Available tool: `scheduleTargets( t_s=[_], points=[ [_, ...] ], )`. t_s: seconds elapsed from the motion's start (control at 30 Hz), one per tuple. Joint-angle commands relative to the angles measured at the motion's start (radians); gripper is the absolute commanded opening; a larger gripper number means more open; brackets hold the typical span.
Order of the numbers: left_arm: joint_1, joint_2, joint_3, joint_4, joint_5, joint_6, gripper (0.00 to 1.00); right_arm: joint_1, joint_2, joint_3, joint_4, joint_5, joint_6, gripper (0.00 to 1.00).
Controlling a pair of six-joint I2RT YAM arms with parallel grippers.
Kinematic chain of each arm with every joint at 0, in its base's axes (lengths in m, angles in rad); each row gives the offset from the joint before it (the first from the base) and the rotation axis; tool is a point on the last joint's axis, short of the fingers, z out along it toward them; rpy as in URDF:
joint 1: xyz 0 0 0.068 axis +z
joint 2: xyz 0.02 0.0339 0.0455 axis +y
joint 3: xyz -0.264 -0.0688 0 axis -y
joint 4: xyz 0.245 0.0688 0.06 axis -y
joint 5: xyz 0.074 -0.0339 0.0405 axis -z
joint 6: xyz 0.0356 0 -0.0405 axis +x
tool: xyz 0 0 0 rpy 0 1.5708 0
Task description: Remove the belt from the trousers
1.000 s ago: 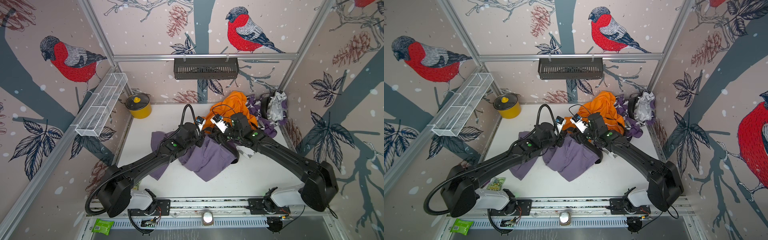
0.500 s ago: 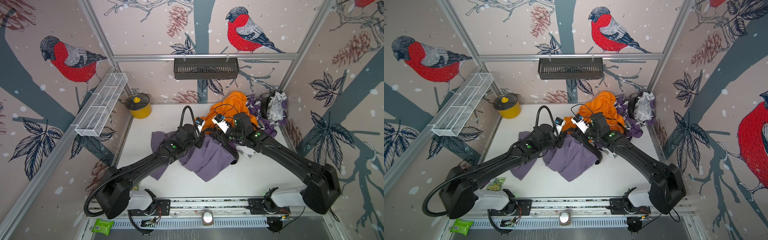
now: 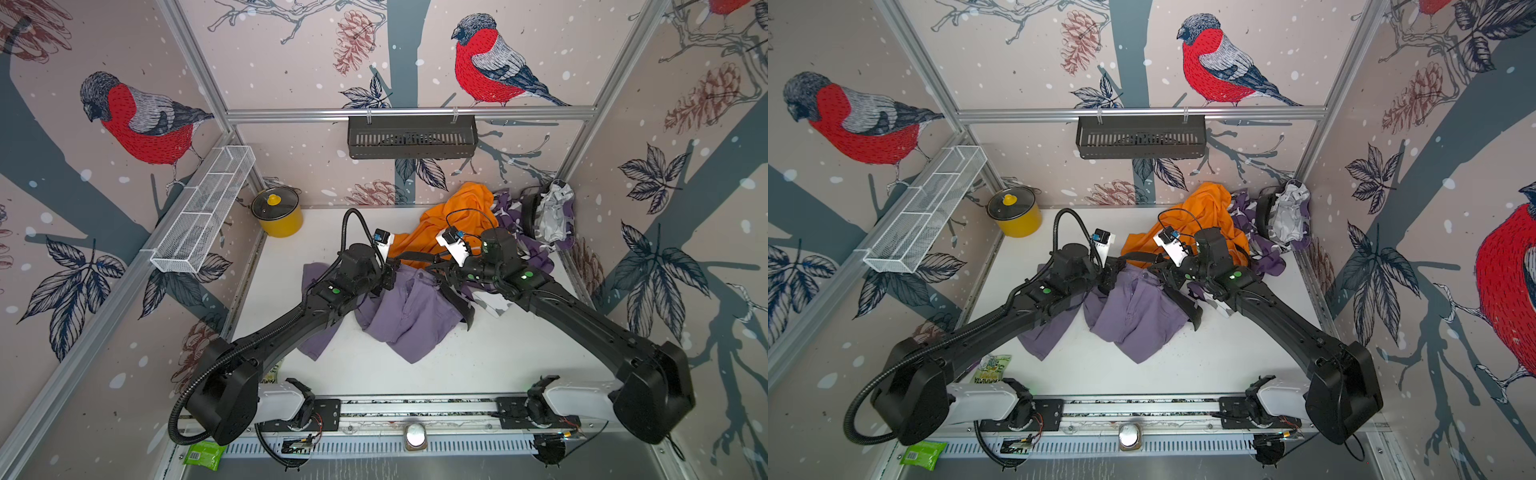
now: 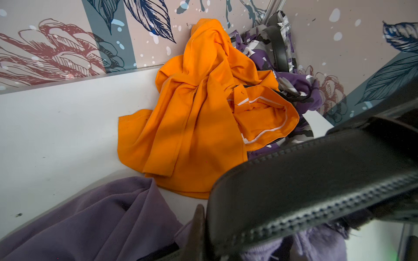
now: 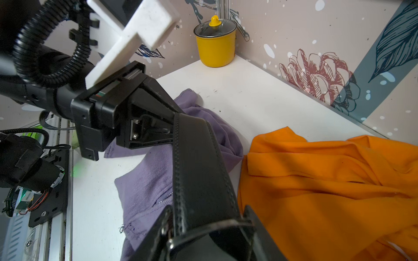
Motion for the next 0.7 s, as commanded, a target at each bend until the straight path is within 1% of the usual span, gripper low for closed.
scheduleTargets(
  t_s=[0.0, 0.13, 0.3, 0.43, 0.47, 0.5, 0.53, 0.57, 0.6, 0.63, 0.67],
  points=[
    [0.065, -0.014, -0.026, -0.089, -0.231, -0.113, 0.00, -0.036, -0.020, -0.011, -0.025, 0.072, 0.040, 0.04],
    [0.133, -0.034, -0.079, -0.059, -0.185, -0.198, 0.00, -0.049, -0.049, -0.023, -0.021, 0.062, 0.046, 0.03],
    [0.176, -0.058, -0.112, -0.065, -0.185, -0.237, 0.00, -0.051, -0.051, -0.023, -0.038, 0.063, 0.042, 0.02],
    [0.183, -0.063, -0.109, -0.069, -0.151, -0.216, 0.00, -0.042, -0.049, -0.017, -0.040, 0.061, 0.025, 0.02],
    [0.182, -0.062, -0.102, -0.058, -0.092, -0.165, 0.00, -0.033, -0.047, -0.013, -0.042, 0.061, 0.018, 0.02],
    [0.171, -0.063, -0.088, -0.057, -0.069, -0.147, 0.00, -0.016, -0.037, 0.001, -0.056, 0.077, 0.006, 0.02],
    [0.153, -0.068, -0.080, -0.053, -0.058, -0.125, 0.03, -0.001, -0.030, 0.018, -0.073, 0.086, -0.006, 0.02],
    [0.123, -0.074, -0.065, -0.055, -0.073, -0.096, 0.15, 0.014, 0.000, 0.040, -0.094, 0.095, -0.018, 0.02],
    [0.090, -0.079, -0.046, -0.067, -0.088, -0.059, 0.32, 0.028, 0.022, 0.063, -0.111, 0.097, -0.027, 0.02],
    [0.063, -0.083, -0.026, -0.081, -0.110, -0.028, 0.47, 0.036, 0.039, 0.079, -0.123, 0.098, -0.030, 0.02],
    [0.040, -0.085, -0.003, -0.101, -0.129, 0.000, 0.59, 0.046, 0.057, 0.099, -0.132, 0.105, -0.030, 0.02]
  ],
)
